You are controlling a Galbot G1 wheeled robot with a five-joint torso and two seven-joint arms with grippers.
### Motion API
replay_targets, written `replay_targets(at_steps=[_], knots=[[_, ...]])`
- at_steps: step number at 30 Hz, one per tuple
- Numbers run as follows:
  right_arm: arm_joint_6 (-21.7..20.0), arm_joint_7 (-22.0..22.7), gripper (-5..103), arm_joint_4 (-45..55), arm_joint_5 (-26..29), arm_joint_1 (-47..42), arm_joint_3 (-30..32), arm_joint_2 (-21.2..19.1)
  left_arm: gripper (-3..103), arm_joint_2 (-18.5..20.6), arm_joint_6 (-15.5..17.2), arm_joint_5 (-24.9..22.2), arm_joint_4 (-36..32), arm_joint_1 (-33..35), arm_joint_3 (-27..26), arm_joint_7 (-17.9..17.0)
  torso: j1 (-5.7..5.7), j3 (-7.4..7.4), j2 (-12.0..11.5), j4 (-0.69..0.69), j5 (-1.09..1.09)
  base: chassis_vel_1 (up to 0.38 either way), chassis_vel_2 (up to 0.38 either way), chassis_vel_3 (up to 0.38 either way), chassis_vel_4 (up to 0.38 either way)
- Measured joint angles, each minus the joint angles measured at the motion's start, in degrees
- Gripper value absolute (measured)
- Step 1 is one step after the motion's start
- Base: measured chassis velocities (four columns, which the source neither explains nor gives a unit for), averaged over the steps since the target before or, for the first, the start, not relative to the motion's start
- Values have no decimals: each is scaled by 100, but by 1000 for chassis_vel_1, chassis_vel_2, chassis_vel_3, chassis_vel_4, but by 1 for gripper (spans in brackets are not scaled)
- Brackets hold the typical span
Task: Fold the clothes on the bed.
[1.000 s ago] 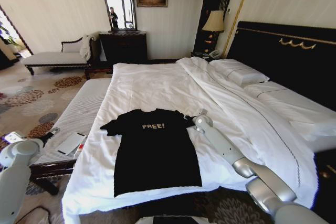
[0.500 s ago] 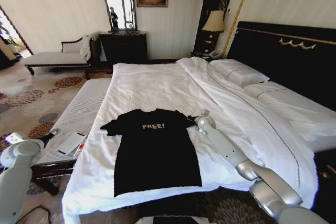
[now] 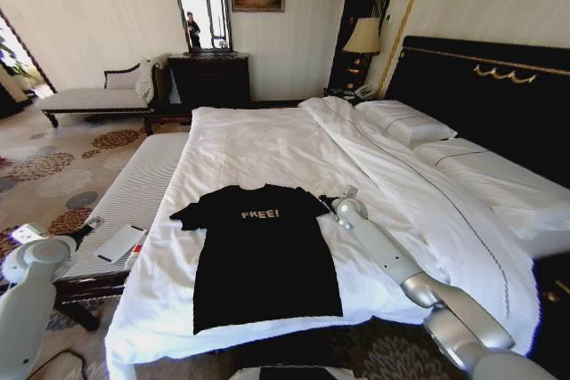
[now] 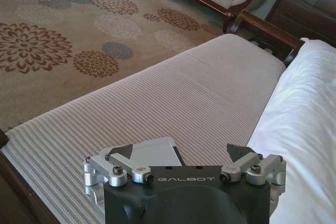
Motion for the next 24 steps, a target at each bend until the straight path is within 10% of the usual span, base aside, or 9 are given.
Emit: replay_targets(at_steps=[18,24], knots=[[-892,-289,91,-88,305,104,121,-26,100,7,-1,16,-1,27,-23,0,0,0,0,0,0,0,0,0,0],[-863,-397,76,-140,152,73,95,-8,100,-1,-1,33,-5,32,-21,0,0,0,0,-1,0,0,0,0,0]])
